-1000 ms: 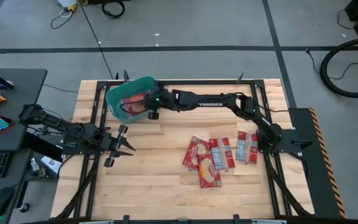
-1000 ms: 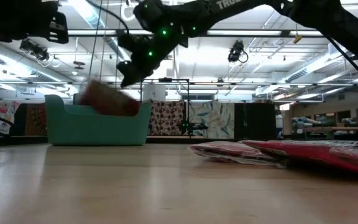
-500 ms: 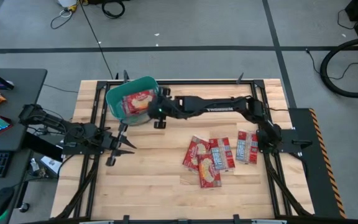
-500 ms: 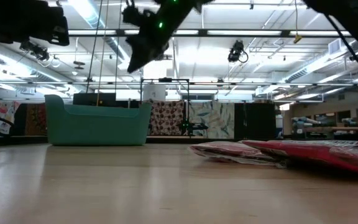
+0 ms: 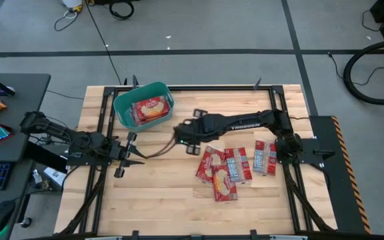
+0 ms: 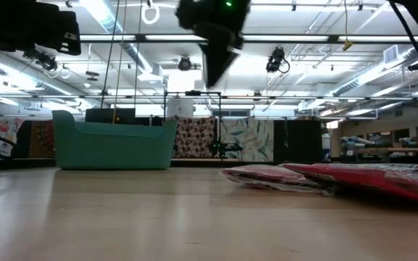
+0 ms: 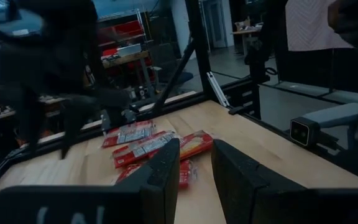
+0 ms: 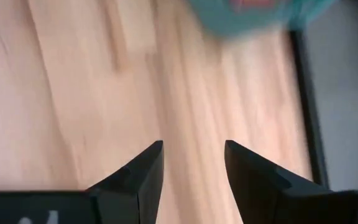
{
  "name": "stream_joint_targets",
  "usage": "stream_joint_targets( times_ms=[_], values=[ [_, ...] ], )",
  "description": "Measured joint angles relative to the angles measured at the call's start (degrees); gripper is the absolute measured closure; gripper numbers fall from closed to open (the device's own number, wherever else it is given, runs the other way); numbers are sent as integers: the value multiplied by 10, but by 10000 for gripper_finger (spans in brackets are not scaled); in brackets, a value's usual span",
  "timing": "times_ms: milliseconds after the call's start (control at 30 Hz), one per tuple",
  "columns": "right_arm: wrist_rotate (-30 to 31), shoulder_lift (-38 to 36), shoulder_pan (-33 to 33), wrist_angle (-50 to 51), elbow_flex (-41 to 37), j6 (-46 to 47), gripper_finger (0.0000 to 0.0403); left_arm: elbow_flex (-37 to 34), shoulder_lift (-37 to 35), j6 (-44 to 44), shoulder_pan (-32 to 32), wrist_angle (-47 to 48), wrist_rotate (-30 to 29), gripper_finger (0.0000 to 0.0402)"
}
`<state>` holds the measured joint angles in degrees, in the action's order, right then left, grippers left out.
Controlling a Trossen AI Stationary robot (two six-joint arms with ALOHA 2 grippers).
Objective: Sort popcorn bags into baskets
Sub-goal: Put the red popcorn bag into the green bin
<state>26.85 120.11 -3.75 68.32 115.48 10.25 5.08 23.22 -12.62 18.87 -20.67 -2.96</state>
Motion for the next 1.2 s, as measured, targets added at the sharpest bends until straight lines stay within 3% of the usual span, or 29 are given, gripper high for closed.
stream_joint_targets(
  times_ms=[167,300,567,900,1200],
  values=[
    [-31,1,-18,164,-4,105,229,0,0,0,0,0,0,304],
    [-55,-2,-34,218,-29,149,229,0,0,-14,0,2,0,304],
    [-67,-6,-47,204,-98,186,229,0,0,-82,-1,5,0,304],
    [-124,-11,-79,215,-180,250,229,0,0,-170,-1,4,-24,304],
    [-147,-92,-109,191,-254,352,229,0,0,-216,-13,-4,-37,304]
  ],
)
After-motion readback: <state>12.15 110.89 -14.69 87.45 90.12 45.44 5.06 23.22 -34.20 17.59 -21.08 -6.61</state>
